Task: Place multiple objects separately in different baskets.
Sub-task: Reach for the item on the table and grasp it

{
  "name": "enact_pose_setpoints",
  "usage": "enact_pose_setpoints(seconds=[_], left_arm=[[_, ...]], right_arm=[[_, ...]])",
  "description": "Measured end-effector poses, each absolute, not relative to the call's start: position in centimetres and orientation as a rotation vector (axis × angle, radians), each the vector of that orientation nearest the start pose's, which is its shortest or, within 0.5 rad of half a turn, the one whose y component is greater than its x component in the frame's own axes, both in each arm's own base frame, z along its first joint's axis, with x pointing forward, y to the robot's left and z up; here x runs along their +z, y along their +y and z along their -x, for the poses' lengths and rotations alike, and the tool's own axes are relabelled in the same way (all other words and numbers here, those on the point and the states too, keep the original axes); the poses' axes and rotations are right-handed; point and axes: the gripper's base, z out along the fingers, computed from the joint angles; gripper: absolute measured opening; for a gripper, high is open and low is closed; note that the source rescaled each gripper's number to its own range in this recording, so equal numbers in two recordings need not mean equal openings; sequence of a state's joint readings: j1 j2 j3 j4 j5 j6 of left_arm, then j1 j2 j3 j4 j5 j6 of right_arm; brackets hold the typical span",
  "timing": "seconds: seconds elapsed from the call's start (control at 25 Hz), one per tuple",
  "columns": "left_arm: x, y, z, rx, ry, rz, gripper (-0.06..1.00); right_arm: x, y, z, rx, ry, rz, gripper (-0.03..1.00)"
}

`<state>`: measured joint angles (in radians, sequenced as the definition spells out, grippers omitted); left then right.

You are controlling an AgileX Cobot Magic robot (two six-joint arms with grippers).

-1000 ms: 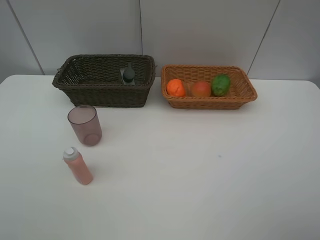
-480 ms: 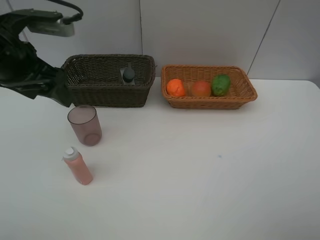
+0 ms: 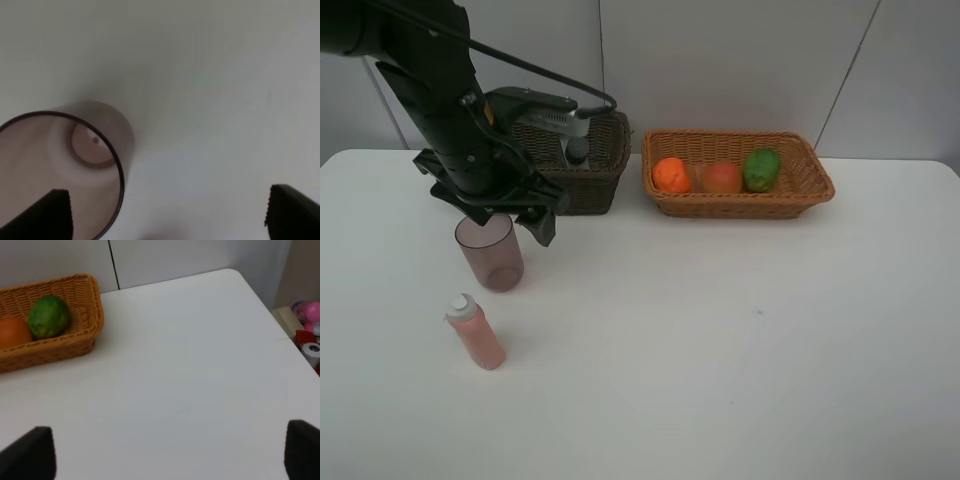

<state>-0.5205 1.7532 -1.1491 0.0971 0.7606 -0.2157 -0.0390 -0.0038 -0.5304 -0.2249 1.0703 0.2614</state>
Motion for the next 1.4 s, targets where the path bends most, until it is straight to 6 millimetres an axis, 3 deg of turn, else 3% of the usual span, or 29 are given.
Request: enact_pose_setpoints(seconds=[0.44, 0.68, 0.96, 1.16, 1.28, 1.4], left_arm=[[17.9, -16.6, -30.8, 0.065, 2.831, -0.525, 1.0], [16.8, -16.8, -31.3, 0.061, 2.82, -0.532, 1.0], [14.3, -17.0, -31.6, 0.089, 2.871, -0.549, 1.0], [13.8, -17.1, -31.8, 0.084, 2.858, -0.558, 0.99], [13.3, -17.2, -31.9, 0.086, 2.86, -0.563, 0.9], [12.9, -17.2, -31.9, 0.093, 2.869, -0.568, 0.66]], right_arm=[[28.6, -1.7, 1.1, -0.125, 1.977, -0.316, 1.0], [28.6, -1.7, 1.1, -0.125, 1.977, -0.315, 1.0], [28.6, -1.7, 1.1, -0.126, 1.977, -0.315, 1.0], [28.7, -1.7, 1.1, -0.126, 1.976, -0.314, 1.0], [28.7, -1.7, 1.1, -0.126, 1.976, -0.314, 1.0], [28.7, -1.7, 1.1, -0.126, 1.976, -0.314, 1.0]])
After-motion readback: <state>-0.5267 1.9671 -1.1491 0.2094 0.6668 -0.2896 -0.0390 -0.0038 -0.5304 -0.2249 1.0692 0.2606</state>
